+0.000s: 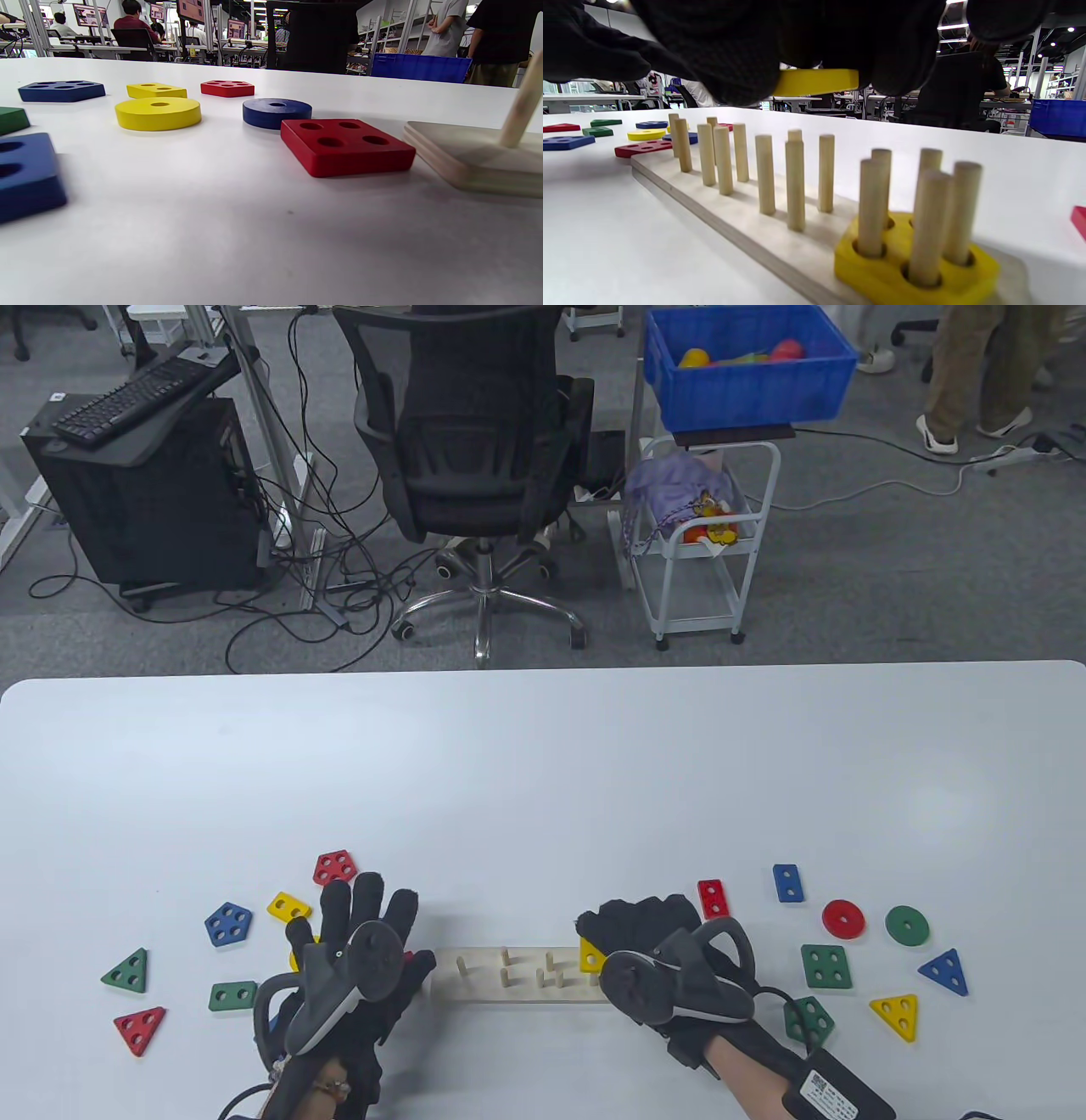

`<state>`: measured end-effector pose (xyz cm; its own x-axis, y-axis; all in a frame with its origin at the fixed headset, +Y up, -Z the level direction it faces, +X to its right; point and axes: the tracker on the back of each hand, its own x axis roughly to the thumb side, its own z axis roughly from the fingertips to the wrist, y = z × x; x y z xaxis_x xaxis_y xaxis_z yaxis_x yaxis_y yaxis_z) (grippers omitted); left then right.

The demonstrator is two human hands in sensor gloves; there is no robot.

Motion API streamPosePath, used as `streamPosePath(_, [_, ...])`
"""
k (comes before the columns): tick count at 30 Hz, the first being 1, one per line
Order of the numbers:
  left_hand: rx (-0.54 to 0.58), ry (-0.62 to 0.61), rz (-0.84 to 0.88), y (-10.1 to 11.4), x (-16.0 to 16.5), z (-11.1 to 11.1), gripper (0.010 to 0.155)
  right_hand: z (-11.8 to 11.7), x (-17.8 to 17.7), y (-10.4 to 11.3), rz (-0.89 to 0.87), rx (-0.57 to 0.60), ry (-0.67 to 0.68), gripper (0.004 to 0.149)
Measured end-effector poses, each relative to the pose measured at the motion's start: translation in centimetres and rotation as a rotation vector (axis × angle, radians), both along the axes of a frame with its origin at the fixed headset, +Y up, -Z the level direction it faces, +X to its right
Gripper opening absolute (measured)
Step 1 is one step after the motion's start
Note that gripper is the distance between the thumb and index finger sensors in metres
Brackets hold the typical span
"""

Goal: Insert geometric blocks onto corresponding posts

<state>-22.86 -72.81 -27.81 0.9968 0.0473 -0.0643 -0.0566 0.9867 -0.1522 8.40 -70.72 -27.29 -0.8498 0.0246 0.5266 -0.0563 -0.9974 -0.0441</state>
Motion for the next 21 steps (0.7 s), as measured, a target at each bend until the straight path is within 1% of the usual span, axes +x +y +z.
streamPosePath(10, [0.000,0.005,-0.004,0.0,-0.1,0.0,0.075,-0.2,0.1,-1.0,0.035,-0.036,-0.012,0.063])
streamPosePath(14, [-0.003,0.007,-0.008,0.0,-0.1,0.0,0.075,-0.4,0.2,-1.4,0.021,-0.053,-0.013,0.064])
streamPosePath(18, [-0.007,0.006,-0.010,0.0,-0.1,0.0,0.075,-0.5,0.7,-1.2,-0.004,-0.064,-0.017,0.067])
streamPosePath(21, [-0.010,0.007,-0.012,0.0,-0.1,0.0,0.075,-0.7,1.0,-1.3,-0.021,-0.097,-0.030,0.069])
